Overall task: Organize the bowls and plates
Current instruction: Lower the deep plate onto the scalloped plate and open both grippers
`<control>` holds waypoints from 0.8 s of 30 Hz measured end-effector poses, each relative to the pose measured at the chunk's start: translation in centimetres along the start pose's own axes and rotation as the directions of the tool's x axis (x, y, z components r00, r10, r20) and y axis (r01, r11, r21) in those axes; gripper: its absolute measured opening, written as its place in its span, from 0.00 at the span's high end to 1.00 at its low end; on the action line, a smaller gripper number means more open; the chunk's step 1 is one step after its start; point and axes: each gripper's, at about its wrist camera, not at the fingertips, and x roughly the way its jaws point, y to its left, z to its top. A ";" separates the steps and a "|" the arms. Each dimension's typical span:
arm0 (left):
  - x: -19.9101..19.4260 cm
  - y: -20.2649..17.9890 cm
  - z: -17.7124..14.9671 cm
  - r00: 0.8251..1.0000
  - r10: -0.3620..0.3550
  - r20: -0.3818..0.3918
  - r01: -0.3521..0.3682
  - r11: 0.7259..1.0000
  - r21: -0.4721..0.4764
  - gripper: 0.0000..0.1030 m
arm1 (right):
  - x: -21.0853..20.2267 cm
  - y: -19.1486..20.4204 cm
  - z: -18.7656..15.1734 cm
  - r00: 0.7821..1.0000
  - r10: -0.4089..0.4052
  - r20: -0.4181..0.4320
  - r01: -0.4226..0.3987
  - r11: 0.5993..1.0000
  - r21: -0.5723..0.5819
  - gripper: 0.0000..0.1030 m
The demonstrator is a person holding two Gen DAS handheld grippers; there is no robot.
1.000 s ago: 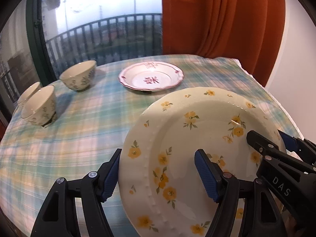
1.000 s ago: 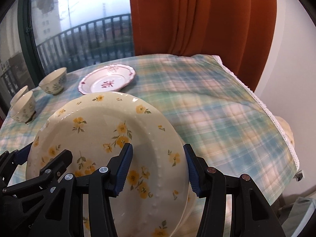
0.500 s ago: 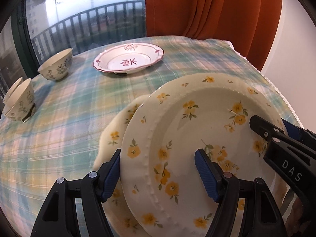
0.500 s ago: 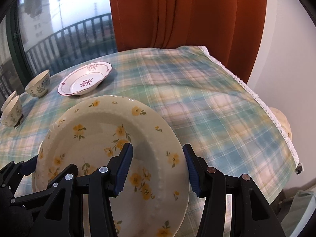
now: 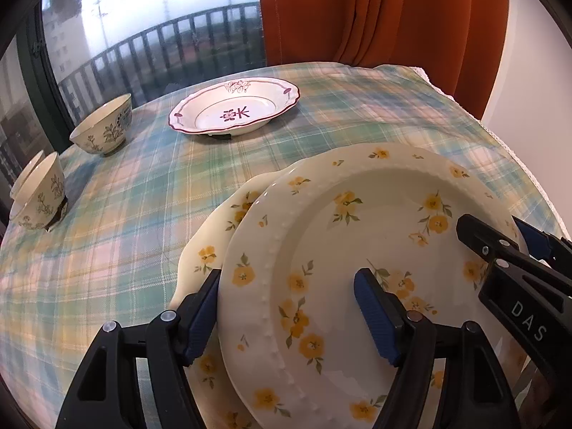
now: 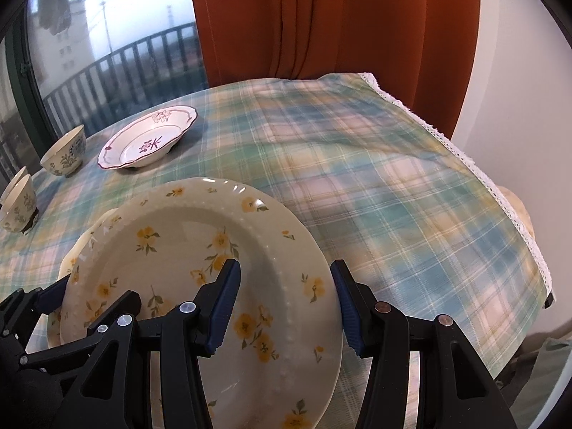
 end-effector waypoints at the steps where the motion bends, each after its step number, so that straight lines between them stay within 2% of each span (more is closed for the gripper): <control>1: 0.0 0.0 0.0 1.000 0.015 0.003 -0.015 1.000 0.010 0.25 | 0.1 0.0 0.0 1.000 0.000 0.000 0.000 1.000 0.003 0.46; 3: -0.4 -1.2 -0.3 0.992 0.115 0.048 -0.119 0.988 0.094 0.25 | 0.2 0.1 -0.2 1.000 0.014 -0.003 -0.014 1.000 0.005 0.46; 5: -0.4 -1.4 -0.5 0.990 0.135 0.050 -0.139 0.985 0.103 0.24 | 0.2 0.5 -0.5 1.000 0.019 -0.013 -0.020 1.000 -0.004 0.46; 8: -0.3 -0.2 -0.4 0.997 0.073 0.006 -0.073 0.996 0.046 0.21 | 0.3 0.7 -0.9 1.000 0.018 -0.017 -0.018 1.000 -0.012 0.46; 12: -1.0 0.2 -0.8 0.999 0.041 -0.002 -0.041 0.998 0.038 0.20 | -0.5 0.6 -1.1 1.000 0.022 -0.006 -0.022 1.000 0.005 0.46; 17: -1.9 0.5 -1.3 1.000 0.027 0.009 -0.027 0.999 0.037 0.20 | -1.9 1.2 -1.4 0.999 -0.011 0.033 0.011 1.000 -0.013 0.46; 24: -2.4 2.1 -1.5 1.000 0.027 0.003 -0.027 1.000 0.010 0.18 | -2.5 1.9 -1.9 0.999 -0.042 0.025 0.042 0.999 -0.024 0.46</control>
